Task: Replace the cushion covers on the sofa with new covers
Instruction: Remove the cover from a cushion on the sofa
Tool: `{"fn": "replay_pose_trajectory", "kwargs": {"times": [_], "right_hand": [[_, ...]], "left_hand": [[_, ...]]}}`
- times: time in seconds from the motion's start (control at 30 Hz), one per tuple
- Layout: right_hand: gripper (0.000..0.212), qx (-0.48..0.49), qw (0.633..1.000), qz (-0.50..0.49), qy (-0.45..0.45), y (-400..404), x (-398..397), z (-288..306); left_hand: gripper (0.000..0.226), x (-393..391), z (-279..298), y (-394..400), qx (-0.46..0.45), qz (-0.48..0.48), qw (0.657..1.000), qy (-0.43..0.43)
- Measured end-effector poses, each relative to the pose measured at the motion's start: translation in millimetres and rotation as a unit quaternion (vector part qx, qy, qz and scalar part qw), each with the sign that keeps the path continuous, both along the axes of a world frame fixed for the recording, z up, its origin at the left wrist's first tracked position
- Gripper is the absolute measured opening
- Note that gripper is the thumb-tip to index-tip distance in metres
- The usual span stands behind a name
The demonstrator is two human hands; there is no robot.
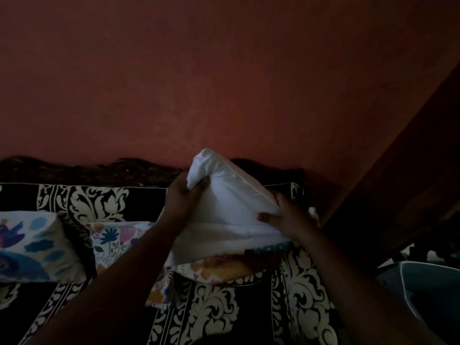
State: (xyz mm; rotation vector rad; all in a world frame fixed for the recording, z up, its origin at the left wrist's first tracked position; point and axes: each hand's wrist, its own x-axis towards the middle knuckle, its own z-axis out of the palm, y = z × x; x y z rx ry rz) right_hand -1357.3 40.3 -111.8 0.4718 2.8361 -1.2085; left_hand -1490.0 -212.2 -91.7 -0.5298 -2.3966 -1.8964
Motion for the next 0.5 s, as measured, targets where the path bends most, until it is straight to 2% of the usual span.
{"fn": "replay_pose_trajectory", "kwargs": {"times": [0.1,0.13,0.2,0.27,0.33,0.37,0.4,0.47,0.5], "right_hand": [[0.119,0.103,0.992,0.012,-0.073,7,9,-23],[0.113,0.12,0.99,0.009,-0.071,8,10,-31],[0.088,0.104,0.994,-0.011,-0.043,9,8,-42],[0.073,0.065,0.997,-0.026,-0.014,9,4,-44],[0.057,0.046,0.998,-0.032,0.022,7,0,-38],[0.045,0.038,0.998,-0.028,0.044,5,-2,-32],[0.033,0.034,0.997,-0.016,0.067,2,-5,-26],[0.022,0.04,0.992,0.03,0.113,-10,-10,-14],[0.027,0.055,0.988,0.057,0.132,-18,-14,-7]], "left_hand": [[0.012,-5,-3,-11,0.007,0.047,0.999,-0.015],[0.013,-5,-4,-12,0.009,0.069,0.997,-0.025],[0.016,-8,-10,-17,0.007,0.088,0.995,-0.045],[0.02,-12,-13,-23,-0.002,0.083,0.994,-0.073],[0.036,-16,-17,-31,-0.033,0.065,0.994,-0.085],[0.049,-18,-21,-35,-0.065,0.067,0.994,-0.052],[0.065,-21,-23,-39,-0.112,0.084,0.99,0.023],[0.091,-21,-22,-38,-0.228,0.095,0.946,0.211],[0.095,-17,-17,-31,-0.279,0.049,0.915,0.286]]}}
